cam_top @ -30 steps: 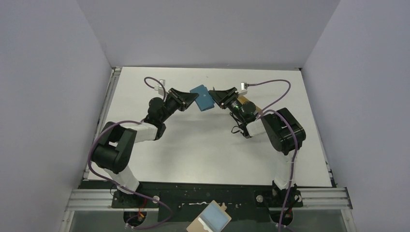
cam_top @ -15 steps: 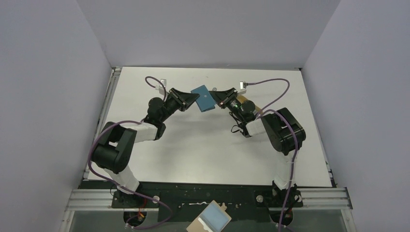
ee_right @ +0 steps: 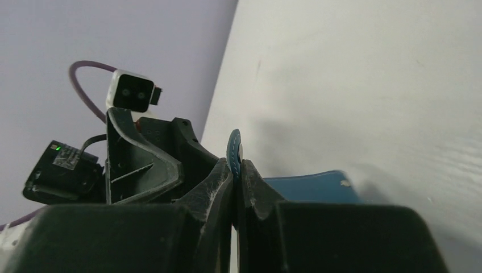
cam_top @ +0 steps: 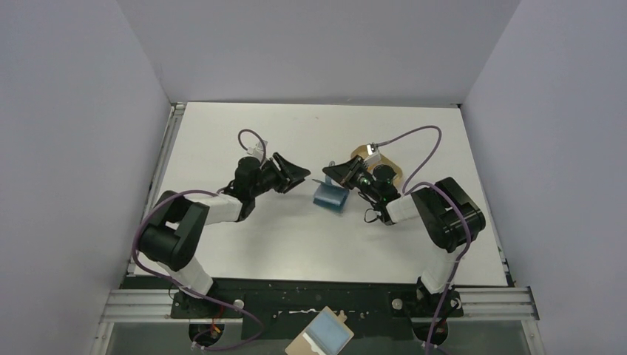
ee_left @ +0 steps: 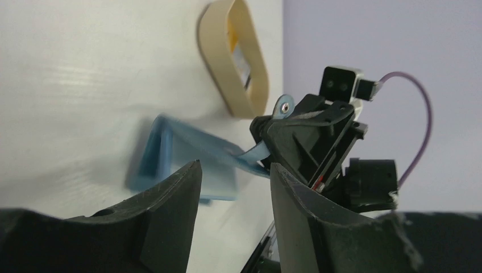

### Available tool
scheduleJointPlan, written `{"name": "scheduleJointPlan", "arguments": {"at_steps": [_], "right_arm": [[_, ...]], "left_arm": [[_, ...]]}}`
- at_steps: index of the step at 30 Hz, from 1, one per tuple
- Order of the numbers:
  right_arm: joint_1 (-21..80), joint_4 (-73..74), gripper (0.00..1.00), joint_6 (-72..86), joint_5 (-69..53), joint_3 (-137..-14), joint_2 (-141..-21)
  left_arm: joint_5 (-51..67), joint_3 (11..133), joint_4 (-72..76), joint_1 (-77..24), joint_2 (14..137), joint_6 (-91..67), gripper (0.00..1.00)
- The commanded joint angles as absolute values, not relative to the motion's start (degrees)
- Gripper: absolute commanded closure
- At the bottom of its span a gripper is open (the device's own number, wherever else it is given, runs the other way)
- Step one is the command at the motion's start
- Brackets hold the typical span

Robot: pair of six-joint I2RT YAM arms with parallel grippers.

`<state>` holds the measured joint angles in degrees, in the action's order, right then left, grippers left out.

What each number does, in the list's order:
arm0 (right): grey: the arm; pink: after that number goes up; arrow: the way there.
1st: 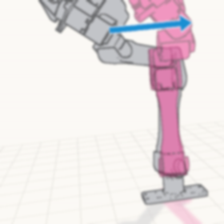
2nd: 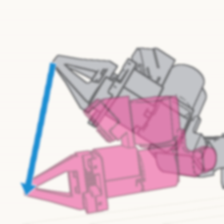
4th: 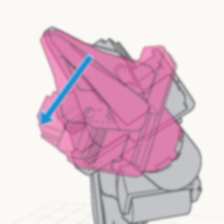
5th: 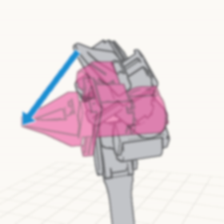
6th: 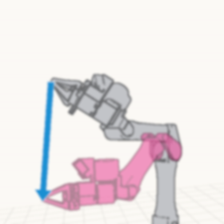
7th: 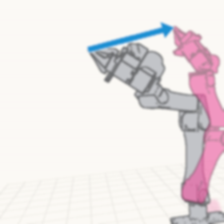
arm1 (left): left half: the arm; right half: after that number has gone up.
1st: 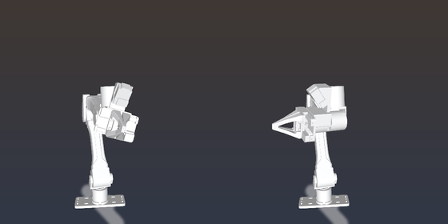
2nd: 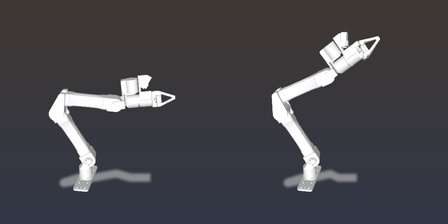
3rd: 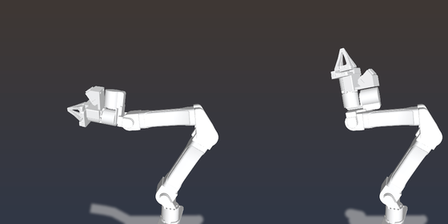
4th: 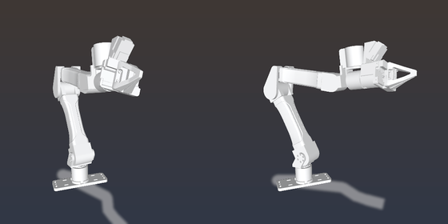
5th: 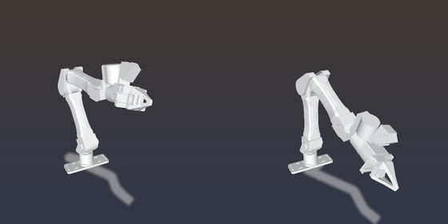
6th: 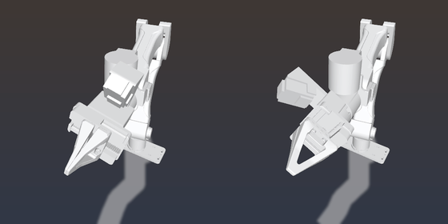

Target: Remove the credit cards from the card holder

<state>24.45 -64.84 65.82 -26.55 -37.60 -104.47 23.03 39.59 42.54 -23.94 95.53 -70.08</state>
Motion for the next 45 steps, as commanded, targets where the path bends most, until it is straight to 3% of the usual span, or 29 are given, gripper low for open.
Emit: {"name": "scheduleJointPlan", "arguments": {"at_steps": [1,8,14,23,30,39,45], "right_arm": [[24.9,-65.6,1.0,62.1,-26.6,-35.1,-103.0],[24.8,-64.3,1.0,61.6,-25.4,-32.9,-103.7],[23.1,-59.0,1.0,61.2,-17.1,-28.5,-98.4],[22.0,-25.4,1.0,49.5,0.7,-30.1,-79.9],[21.5,-3.7,1.0,45.8,9.0,-38.3,-79.7],[20.1,-1.5,1.0,52.1,6.2,-32.1,-78.4],[26.6,2.3,1.0,54.6,9.7,-38.9,-76.5]], "left_arm": [[18.6,36.5,36.0,-26.0,93.1,-63.8,0.55],[17.0,34.1,36.3,-27.1,94.9,-65.0,0.55],[15.4,36.1,31.6,-30.4,94.7,-62.1,0.55],[14.1,39.2,29.2,-34.2,96.2,-59.5,0.55],[15.0,42.3,27.7,-35.4,97.7,-58.6,0.55],[15.7,44.1,25.8,-37.5,97.1,-57.1,0.55],[16.6,45.6,20.1,-36.3,93.8,-53.0,0.55]]}}
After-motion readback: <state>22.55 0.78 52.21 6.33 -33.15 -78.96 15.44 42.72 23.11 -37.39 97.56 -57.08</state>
